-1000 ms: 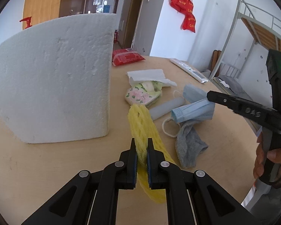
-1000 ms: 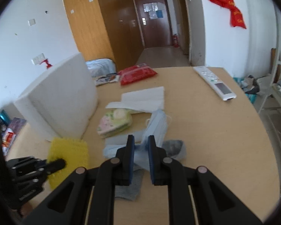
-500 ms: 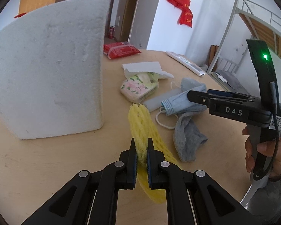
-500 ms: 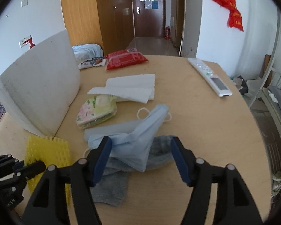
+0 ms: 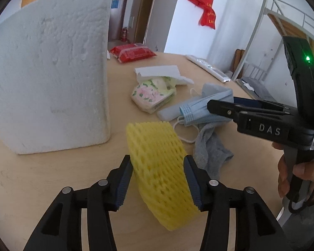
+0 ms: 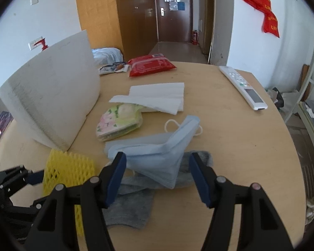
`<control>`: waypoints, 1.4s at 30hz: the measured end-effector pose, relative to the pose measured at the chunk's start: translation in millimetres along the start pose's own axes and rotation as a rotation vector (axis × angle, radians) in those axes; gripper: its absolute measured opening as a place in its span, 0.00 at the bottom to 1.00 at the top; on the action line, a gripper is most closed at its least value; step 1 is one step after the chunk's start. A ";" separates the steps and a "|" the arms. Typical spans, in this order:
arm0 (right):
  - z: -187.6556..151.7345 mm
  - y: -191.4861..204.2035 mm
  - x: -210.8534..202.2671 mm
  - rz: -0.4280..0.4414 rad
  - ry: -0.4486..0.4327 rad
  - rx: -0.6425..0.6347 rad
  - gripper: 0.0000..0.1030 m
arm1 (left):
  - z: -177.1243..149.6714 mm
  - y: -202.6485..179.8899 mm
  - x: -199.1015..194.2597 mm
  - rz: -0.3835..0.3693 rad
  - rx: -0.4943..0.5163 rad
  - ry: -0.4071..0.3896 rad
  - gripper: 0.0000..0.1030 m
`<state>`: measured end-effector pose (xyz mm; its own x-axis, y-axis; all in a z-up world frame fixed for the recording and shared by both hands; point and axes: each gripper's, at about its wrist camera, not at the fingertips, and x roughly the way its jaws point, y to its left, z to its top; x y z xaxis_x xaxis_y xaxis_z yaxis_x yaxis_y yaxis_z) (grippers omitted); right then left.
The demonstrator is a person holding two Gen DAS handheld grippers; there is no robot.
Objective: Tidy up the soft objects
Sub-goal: 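Close the left tool on the yellow net while the right tool grasps the blue mask, then lift the yellow net with the left tool while the right tool lifts the mask over the foam box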
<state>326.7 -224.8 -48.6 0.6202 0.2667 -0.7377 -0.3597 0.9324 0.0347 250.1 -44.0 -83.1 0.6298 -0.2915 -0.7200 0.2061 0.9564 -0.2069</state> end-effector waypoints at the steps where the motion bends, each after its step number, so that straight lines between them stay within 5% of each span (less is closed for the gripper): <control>1: 0.0 0.5 -0.4 0.006 -0.002 -0.003 0.65 | -0.3 -0.9 0.6 0.002 0.005 0.005 0.50; 3: 0.2 -0.6 -0.8 0.004 -0.004 0.008 0.50 | -1.1 -0.8 3.1 0.001 0.003 0.021 0.23; 4: 0.1 -1.4 -0.5 0.000 -0.003 0.014 0.32 | -1.5 -0.5 5.8 -0.006 0.000 0.040 0.15; 6: -0.6 -3.8 2.2 0.005 0.015 0.023 0.27 | -2.6 0.1 7.9 -0.028 -0.005 0.052 0.08; 14: -2.4 -14.2 -9.4 0.032 -0.024 0.074 0.17 | 0.3 -2.4 -10.6 -0.055 0.018 -0.020 0.07; 28: 1.7 -7.0 -91.7 0.094 -0.231 0.110 0.17 | 19.8 -5.9 -69.0 -0.005 0.055 -0.180 0.07; 42: -17.5 3.6 -146.4 0.114 -0.375 0.121 0.17 | 6.3 -11.2 -131.0 0.035 0.082 -0.332 0.07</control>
<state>222.4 -264.8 47.7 0.8004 0.4194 -0.4284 -0.3698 0.9078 0.1979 170.0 -16.6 17.8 0.8442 -0.2611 -0.4681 0.2310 0.9653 -0.1219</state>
